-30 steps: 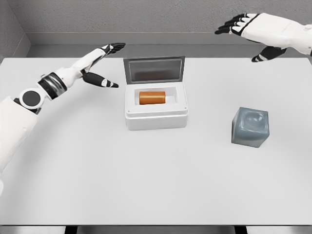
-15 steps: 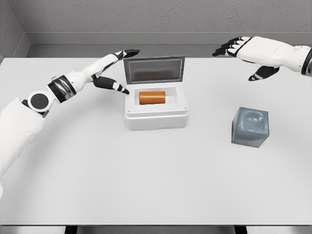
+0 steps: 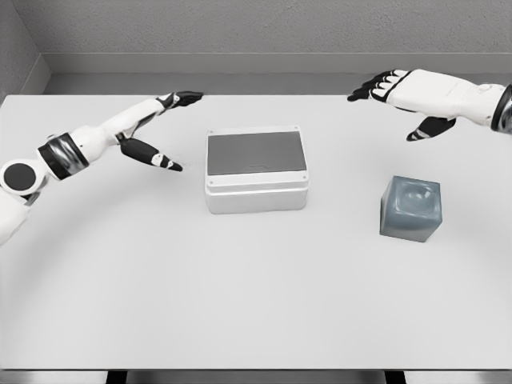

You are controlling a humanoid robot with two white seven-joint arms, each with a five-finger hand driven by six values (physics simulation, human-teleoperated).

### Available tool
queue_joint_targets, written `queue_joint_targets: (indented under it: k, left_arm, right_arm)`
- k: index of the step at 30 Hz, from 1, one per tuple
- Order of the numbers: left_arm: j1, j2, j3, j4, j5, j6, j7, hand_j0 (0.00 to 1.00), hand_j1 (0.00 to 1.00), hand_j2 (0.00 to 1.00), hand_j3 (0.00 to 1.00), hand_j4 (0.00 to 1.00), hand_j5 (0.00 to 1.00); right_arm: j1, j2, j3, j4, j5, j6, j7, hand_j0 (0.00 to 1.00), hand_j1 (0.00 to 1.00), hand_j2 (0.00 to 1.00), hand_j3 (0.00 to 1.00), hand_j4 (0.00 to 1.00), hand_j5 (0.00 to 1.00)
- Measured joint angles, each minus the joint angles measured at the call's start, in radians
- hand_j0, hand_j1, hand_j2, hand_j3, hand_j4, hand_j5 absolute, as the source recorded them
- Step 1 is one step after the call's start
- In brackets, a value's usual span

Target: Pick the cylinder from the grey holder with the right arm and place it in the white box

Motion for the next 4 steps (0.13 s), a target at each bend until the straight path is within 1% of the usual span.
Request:
queue_joint_targets:
  k: [4]
  left_arm:
    - [0.0,0.045,-0.018,-0.025,0.027,0.0,0.001,1.0,1.0,1.0,1.0,1.0,1.0]
  right_arm:
    - [0.002,0.0,0.0,0.0,0.0,0.0,0.0,1.0,1.0,1.0,1.0,1.0,1.0]
